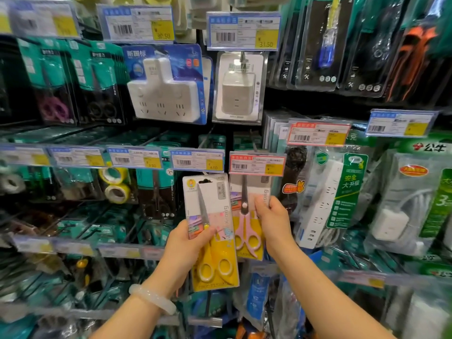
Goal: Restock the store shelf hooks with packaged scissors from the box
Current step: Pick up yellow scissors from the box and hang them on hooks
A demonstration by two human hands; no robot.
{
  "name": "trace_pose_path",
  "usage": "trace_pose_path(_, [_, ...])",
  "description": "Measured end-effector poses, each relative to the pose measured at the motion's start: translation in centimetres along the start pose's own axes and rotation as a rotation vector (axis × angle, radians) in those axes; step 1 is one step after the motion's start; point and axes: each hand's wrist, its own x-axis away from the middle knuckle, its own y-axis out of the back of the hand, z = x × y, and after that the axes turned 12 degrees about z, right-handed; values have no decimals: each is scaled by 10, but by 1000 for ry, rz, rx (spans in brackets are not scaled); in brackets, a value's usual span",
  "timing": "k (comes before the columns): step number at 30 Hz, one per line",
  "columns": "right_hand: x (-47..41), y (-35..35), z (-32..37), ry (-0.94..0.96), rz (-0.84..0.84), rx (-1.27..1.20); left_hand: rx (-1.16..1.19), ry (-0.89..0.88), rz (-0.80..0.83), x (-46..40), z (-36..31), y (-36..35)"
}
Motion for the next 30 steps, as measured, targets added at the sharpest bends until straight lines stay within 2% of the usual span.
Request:
trace_pose_path(12, [-9, 4, -4, 43, -76, 58, -39, 10, -20, -3, 0, 1])
trace_pose_path(17, [-40, -1, -5, -17, -77, 205, -43, 17, -13, -5, 3, 0])
trace_pose_path(22, [-39, -1, -5, -178, -47, 418, -45, 11, 7, -8, 5, -5])
trace_pose_path(24, [-21, 5, -10, -106, -25, 452, -58, 13, 12, -9, 7, -9])
trace_pose_path(27, [10, 11, -9, 41, 15, 320, -115, 18, 45, -12, 12, -23])
trace_pose_path(30, [15, 17, -4, 61, 104, 213, -140, -4, 112, -16, 12, -43])
